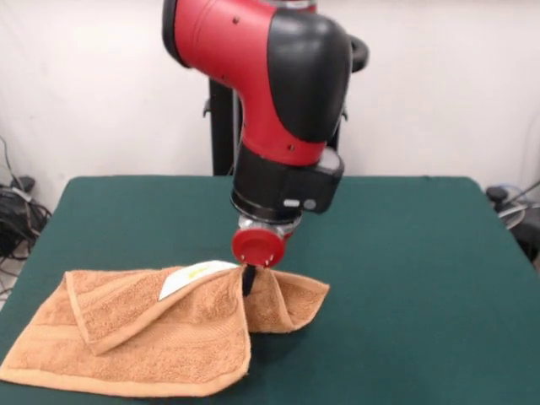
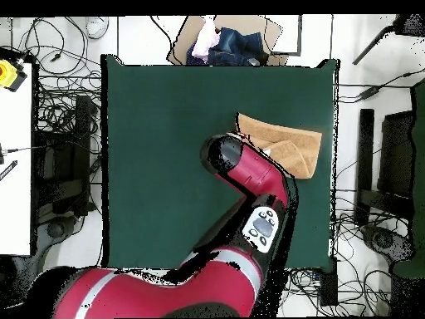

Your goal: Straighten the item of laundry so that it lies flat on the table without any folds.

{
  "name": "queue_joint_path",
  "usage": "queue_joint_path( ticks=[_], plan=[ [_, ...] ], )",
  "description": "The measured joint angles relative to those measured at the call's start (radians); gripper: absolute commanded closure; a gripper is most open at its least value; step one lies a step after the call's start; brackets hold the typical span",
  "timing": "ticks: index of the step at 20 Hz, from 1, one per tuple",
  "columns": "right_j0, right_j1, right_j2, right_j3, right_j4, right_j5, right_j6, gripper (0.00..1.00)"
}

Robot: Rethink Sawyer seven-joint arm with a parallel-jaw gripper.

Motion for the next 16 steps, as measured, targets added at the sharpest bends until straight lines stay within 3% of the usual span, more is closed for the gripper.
queue_joint_path(
  ticks=[16],
  plan=[
    [-0.073, -0.097, 0.000, 0.028, 0.000, 0.000, 0.000, 1.00]
  ],
)
